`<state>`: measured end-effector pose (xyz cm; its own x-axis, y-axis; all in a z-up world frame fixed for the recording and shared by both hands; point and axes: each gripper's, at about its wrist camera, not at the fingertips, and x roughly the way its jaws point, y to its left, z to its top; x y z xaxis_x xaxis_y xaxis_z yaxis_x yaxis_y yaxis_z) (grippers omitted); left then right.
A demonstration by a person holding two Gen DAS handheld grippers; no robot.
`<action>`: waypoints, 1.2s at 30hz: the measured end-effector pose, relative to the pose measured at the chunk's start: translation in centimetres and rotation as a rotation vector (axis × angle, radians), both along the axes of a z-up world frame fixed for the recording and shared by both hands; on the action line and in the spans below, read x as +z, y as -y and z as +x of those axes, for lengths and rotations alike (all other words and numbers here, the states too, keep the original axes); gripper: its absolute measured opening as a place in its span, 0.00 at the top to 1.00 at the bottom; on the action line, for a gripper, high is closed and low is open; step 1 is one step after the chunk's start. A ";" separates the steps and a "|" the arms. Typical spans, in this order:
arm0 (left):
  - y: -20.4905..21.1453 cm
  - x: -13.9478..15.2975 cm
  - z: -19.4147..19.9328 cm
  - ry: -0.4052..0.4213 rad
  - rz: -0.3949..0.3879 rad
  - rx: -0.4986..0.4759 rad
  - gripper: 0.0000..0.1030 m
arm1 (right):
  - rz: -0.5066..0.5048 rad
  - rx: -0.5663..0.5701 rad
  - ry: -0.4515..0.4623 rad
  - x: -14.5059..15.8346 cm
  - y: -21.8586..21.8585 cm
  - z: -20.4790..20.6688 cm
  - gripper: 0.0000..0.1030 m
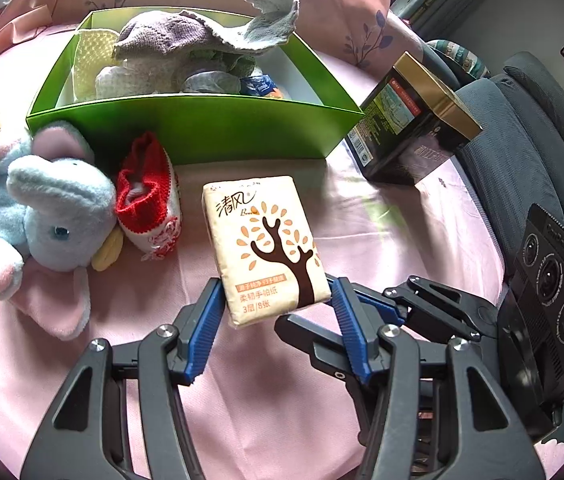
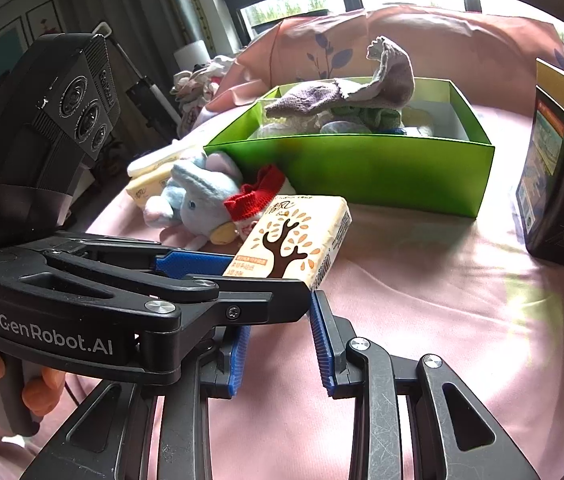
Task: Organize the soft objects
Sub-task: 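Lift the tissue pack with the right gripper, then carry the tissue pack over the green box with the right gripper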
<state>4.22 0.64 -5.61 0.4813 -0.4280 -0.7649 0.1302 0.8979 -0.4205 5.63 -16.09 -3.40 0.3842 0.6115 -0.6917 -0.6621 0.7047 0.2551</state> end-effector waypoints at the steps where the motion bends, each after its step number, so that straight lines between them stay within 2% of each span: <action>1: 0.1 0.2 -0.2 0.005 0.001 -0.001 0.48 | 0.001 0.000 0.005 0.2 0.1 -0.2 0.69; 18: 0.6 4.7 -1.0 0.115 0.037 -0.006 0.48 | 0.037 -0.001 0.114 4.2 0.3 -1.2 0.69; 36: -0.3 8.2 2.9 0.190 0.067 -0.001 0.48 | 0.067 -0.008 0.192 6.9 -0.8 2.8 0.69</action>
<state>7.09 0.95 2.54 0.6192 -0.3798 -0.6872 0.2022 0.9228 -0.3279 8.44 -15.25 3.52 0.5102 0.6499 -0.5633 -0.6971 0.6961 0.1717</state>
